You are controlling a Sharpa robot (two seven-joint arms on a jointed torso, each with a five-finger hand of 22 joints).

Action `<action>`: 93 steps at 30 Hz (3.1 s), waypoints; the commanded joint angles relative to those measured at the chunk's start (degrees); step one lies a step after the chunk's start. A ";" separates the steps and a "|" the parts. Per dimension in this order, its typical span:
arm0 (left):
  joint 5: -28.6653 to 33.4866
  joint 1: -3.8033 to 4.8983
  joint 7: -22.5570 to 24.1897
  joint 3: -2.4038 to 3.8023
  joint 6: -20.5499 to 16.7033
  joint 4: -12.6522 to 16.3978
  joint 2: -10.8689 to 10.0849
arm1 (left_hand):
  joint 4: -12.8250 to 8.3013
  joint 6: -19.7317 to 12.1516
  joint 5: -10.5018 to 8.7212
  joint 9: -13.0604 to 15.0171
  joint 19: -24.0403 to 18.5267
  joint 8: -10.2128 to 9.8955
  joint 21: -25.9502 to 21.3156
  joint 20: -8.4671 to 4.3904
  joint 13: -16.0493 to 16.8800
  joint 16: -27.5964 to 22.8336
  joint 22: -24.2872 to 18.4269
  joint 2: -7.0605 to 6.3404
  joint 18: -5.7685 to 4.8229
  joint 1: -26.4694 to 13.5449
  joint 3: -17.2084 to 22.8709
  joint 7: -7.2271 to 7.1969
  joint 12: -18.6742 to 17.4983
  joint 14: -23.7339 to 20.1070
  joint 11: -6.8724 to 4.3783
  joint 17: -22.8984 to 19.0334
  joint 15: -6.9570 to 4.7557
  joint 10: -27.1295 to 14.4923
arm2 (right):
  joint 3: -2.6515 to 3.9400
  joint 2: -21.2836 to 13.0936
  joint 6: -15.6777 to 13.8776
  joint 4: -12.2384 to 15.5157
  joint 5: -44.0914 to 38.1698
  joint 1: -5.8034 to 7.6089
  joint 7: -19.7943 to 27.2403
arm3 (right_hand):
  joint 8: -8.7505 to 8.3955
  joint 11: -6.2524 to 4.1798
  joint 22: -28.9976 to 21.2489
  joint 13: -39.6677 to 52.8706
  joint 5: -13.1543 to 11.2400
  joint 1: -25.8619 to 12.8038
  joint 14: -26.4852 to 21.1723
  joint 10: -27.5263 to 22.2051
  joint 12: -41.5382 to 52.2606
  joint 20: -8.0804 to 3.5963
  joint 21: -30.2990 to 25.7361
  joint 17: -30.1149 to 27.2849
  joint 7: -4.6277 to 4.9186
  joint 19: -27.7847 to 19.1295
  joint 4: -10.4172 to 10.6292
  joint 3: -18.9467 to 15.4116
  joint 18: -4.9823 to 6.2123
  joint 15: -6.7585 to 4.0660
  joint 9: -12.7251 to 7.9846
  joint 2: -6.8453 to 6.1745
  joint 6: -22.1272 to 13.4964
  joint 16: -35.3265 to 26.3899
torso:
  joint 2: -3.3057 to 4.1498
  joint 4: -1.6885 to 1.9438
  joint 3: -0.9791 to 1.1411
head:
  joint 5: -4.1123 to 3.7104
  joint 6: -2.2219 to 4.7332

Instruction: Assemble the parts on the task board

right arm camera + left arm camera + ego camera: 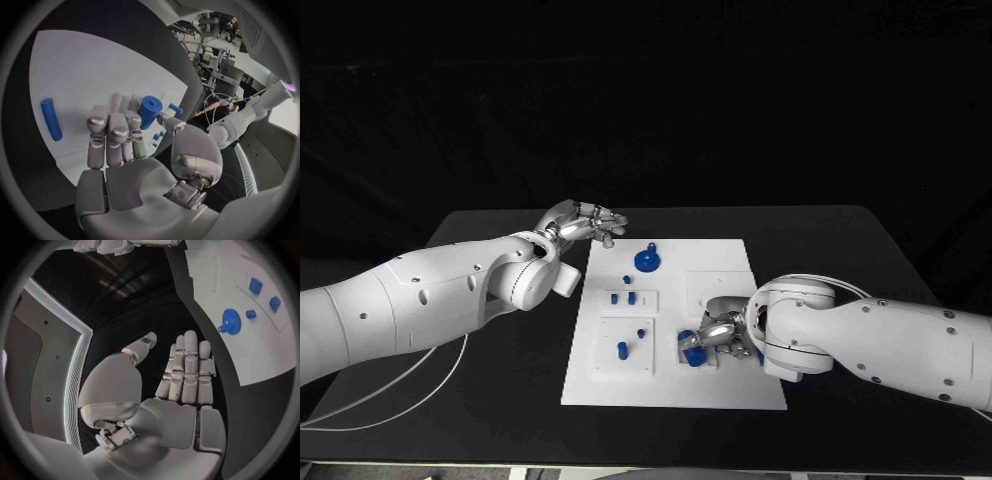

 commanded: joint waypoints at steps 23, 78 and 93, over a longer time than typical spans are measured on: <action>0.32 0.05 0.20 0.05 0.59 0.12 0.06 | 0.44 -0.44 0.14 -0.07 0.23 0.25 -0.38 -0.48 0.07 -0.46 0.11 0.64 0.81 -0.35 0.08 -0.09 -0.11 0.40 -0.05 0.15 0.03 -0.40 | -0.09 0.23 -1.01 -0.58 -0.66 -0.17 0.64 | -0.48 -0.09 0.51 0.89 0.03 -6.34 -0.23 1.47 -1.05 0.13 0.92 -0.58 -0.03 -0.01 -1.42 12.56 3.92 -0.69 -1.19 1.54 1.25 -0.13 | -0.01 -0.03 0.07 | -0.19 -0.05; 0.32 0.05 0.04 0.04 0.66 0.01 -0.12 | 0.52 -0.54 0.15 -0.12 0.27 0.26 -0.48 -0.49 0.08 -0.55 0.24 0.68 0.83 -0.36 0.07 -0.07 -0.11 0.43 -0.06 0.32 0.02 -0.42 | 0.01 -7.91 -1.66 4.75 -6.67 0.17 12.96 | -0.49 0.11 -0.84 2.17 2.58 14.09 -0.20 1.64 -2.15 -0.06 -0.26 -1.21 0.20 0.37 -19.60 -6.41 3.92 -0.60 -1.28 -3.83 0.52 -0.54 | 0.03 0.00 0.06 | -0.10 0.26; 0.32 0.05 0.07 0.04 0.74 0.03 -0.17 | 0.82 -0.56 0.15 -0.15 0.30 0.29 -0.57 -0.47 0.10 -0.63 0.31 0.85 0.80 -0.60 0.03 -0.06 -0.09 0.45 -0.06 0.44 0.03 -0.40 | 0.00 -6.02 -2.24 3.66 -6.44 0.05 9.25 | -0.56 -0.18 -0.63 2.49 1.00 9.65 -0.20 2.24 -2.13 0.67 -0.16 -1.21 -0.13 0.30 -10.98 -1.64 3.92 -0.73 -2.16 0.37 1.91 -0.44 | 0.04 0.01 0.07 | -0.13 0.00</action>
